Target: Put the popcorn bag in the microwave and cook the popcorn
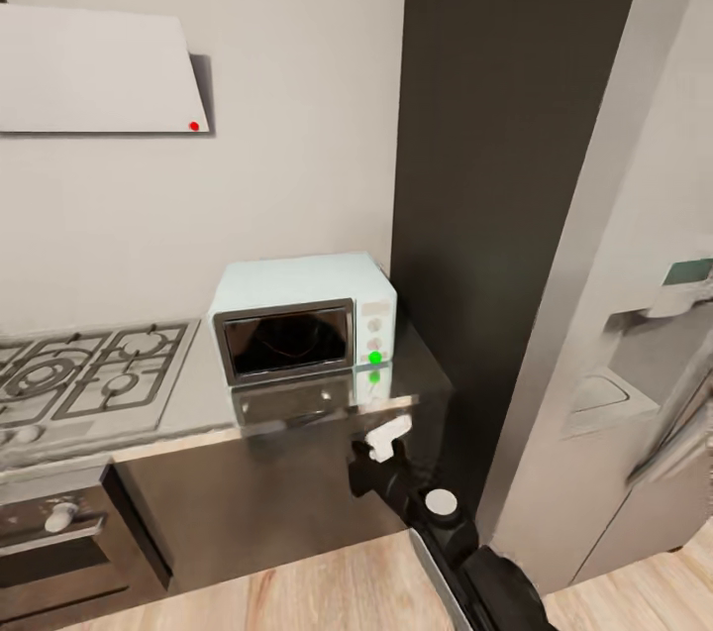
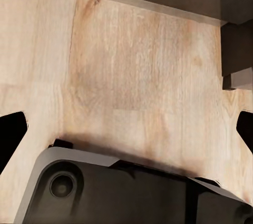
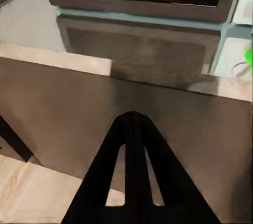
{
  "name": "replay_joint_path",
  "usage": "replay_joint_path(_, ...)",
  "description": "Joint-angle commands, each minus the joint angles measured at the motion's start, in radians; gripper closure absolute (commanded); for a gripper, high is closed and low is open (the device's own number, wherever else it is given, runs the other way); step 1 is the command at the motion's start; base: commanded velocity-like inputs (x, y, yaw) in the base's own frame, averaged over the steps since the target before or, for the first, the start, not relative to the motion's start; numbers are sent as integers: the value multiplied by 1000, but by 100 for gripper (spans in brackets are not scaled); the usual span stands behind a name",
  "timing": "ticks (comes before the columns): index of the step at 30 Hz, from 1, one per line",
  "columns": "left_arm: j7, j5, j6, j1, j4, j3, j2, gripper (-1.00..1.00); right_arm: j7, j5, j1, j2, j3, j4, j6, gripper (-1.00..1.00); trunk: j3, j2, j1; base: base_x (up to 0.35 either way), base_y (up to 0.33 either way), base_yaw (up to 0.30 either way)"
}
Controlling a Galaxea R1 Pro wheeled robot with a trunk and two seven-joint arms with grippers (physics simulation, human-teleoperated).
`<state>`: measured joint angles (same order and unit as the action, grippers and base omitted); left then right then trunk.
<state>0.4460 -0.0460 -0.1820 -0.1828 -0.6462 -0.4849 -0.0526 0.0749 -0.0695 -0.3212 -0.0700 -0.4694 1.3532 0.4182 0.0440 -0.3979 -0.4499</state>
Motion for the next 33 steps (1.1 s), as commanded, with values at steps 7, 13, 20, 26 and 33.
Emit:
replay_joint_path(7, 8, -5, 2, 0, -1, -6, -1, -100, -4, 30, 159, 62, 3, 12, -45, 100, 2, -2, 0, -341, 0, 0)
replay_joint_path(13, 8, -6, 2, -1, -1, -6, -1, -100, -6, 30, 165, 74, 5, -369, -292, -100, 2, -2, 0, -341, 0, 0)
replay_joint_path(20, 8, -5, 2, -1, -1, -7, 0, -100, -6, 22, 165, 77, 49, -611, -485, -100, 2, -2, 0, -303, 0, 0)
replay_joint_path(26, 1, -12, 4, -1, -2, -15, 3, -100, -6, 22, 163, 82, 135, -818, -570, -100, 2, -2, 0, -10, 0, 0)
replay_joint_path(33, -3, -12, 4, -1, -1, -21, 27, -100, -6, 22, 164, 113, 230, -885, -589, -100, 2, -2, 0, 0, 0, 0)
